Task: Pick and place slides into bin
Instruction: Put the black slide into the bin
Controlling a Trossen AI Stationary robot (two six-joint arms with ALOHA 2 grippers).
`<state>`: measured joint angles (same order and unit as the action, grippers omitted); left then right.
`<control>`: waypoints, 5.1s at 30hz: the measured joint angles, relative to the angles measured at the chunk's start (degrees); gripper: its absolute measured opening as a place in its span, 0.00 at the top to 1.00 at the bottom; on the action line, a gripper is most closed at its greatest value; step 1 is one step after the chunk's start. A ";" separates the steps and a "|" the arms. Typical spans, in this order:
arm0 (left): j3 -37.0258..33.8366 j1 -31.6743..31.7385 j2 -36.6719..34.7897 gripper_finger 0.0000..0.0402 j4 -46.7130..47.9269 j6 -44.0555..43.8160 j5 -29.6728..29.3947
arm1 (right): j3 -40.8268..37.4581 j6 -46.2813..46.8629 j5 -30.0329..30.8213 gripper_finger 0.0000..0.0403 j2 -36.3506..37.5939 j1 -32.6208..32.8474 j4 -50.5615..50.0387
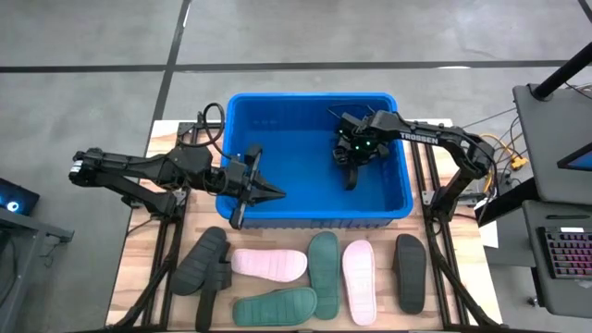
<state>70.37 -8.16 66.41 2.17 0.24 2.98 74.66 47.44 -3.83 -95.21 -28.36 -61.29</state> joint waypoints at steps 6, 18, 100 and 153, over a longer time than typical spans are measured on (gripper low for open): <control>0.00 0.00 0.00 1.00 0.17 0.03 0.00 | -0.01 -0.29 0.02 0.85 0.01 0.00 -0.06; -0.13 0.00 0.00 1.00 0.22 0.03 0.04 | 0.01 -0.51 0.02 0.63 0.01 0.02 -2.12; 4.98 -20.33 1.14 1.00 45.93 -69.27 9.07 | 25.28 -4.08 29.41 0.71 7.86 43.77 -6.98; 17.38 -34.93 27.63 0.35 76.46 -114.90 4.21 | 24.54 -13.03 21.85 0.71 7.84 45.59 -4.42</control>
<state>87.75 -43.09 94.04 78.64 -114.66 7.20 99.20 34.41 18.02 -87.38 17.23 -65.72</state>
